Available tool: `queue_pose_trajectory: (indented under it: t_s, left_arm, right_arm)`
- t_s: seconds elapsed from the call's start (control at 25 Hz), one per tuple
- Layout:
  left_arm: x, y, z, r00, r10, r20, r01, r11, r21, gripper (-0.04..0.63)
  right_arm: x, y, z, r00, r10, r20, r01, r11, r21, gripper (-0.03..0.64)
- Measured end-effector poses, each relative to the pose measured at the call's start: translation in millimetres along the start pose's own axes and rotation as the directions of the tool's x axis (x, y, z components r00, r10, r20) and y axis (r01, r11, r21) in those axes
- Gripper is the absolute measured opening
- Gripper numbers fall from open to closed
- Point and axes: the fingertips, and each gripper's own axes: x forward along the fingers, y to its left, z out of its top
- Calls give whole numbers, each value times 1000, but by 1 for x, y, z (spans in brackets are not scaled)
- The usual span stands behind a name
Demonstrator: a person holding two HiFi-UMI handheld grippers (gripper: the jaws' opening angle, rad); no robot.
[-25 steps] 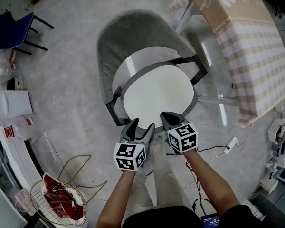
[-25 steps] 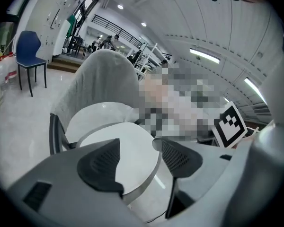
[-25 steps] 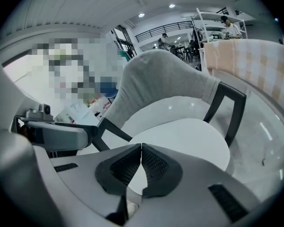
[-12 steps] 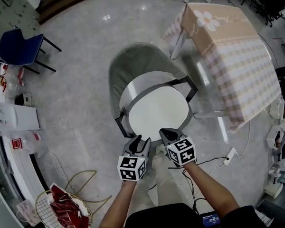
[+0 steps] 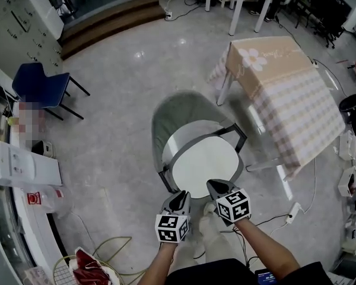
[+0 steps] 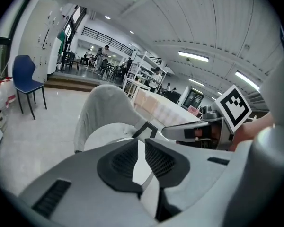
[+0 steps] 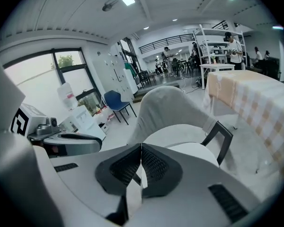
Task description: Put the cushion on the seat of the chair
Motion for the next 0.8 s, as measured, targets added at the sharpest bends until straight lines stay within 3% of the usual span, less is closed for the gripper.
queue_pose_trajectory:
  t_s: [0.44,0.8]
  left_arm:
    - [-47,-1,57,996,-17,93,13,999,46,5]
    - [-76,-24,112,978,-115,175,91,986,140,5]
  right_arm:
    - [-25,35,53,994,-7,106,12,999,-46,18]
    - [-57,61,90,977,-7,212,28,995,-94,18]
